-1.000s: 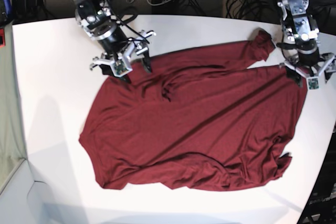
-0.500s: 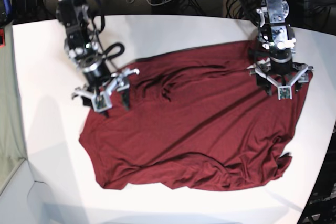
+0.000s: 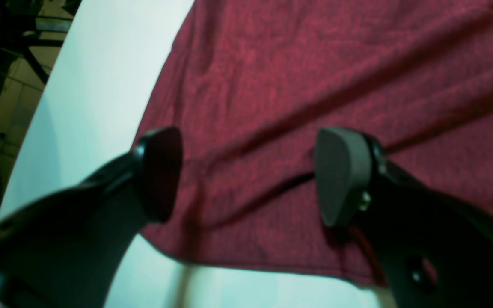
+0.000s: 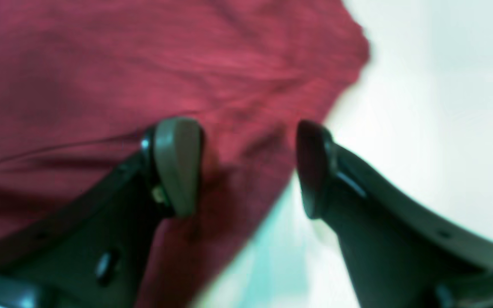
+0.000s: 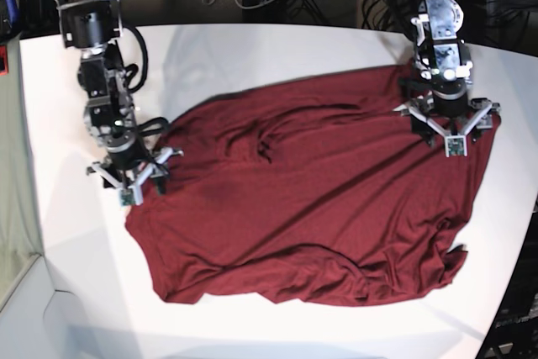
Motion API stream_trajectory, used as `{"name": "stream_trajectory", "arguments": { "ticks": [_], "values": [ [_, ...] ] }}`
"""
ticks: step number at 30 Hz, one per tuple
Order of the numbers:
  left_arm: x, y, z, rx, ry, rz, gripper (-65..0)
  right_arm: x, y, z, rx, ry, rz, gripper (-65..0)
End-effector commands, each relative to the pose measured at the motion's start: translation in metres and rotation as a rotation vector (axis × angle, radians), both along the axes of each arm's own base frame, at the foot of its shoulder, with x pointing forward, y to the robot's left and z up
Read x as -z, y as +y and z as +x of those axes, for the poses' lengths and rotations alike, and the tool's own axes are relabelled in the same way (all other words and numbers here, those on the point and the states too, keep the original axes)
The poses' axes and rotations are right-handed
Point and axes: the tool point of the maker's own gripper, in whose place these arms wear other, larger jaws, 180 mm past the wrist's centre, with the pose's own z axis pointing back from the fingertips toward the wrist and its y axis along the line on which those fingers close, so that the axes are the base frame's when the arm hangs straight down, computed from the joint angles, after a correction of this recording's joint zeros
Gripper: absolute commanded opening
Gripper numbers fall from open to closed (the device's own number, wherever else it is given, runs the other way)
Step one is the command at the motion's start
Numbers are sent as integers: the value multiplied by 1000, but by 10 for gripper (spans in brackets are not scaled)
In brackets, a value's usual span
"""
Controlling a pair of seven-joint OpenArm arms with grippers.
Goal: Layout the t-shirt on the table in an organized manner, then fold the t-shirt properly
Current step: 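Pull the shirt edges apart with both grippers to smooth it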
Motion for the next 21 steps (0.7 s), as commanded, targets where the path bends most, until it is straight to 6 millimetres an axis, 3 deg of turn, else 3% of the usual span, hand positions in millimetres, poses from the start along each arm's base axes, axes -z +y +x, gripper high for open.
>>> {"name": "stream_trajectory", "arguments": {
  "ticks": [1,7,10,15,19,21],
  "values": [
    [-16,3,12,3,-51,21,-183,-1,-3,-4,0,-11,-5,-381],
    [-24,3,22,3,-77,21,-183,28,-23,-43,57,68,-2,-565],
    [-25,3,23,3,-78,21,-183,47,-30,-70,76,122,-3,-622],
    [-28,-1,29,10,-90,17,-183,62,-43,-105,105,174,-14,-631],
    [-24,-2,28,9,-81,11,-183,56,-41,-126,89,169,-22,-632],
    [-12,-2,24,5,-51,1,-183,51,-36,-137,75,163,-23,-632]
  ]
}}
